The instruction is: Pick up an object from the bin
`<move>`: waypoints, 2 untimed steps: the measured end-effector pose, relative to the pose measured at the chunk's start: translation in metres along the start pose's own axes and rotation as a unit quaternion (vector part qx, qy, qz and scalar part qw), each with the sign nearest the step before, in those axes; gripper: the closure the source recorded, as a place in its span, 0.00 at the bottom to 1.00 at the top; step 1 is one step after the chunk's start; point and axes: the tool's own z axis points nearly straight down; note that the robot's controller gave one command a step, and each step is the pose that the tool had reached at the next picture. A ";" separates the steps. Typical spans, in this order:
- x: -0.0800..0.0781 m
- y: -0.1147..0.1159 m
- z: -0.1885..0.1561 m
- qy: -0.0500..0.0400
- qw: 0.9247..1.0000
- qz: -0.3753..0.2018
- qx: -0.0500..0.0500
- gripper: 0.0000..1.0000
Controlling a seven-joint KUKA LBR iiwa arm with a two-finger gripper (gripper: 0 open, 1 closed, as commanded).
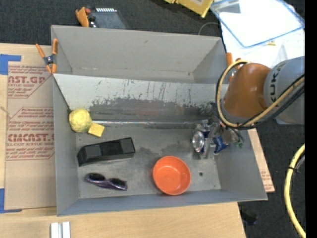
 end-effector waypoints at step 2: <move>-0.003 -0.024 -0.001 -0.001 1.000 0.023 -0.007 1.00</move>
Offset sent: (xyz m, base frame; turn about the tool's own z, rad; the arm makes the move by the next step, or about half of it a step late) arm 0.0032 -0.0343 0.0008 0.0521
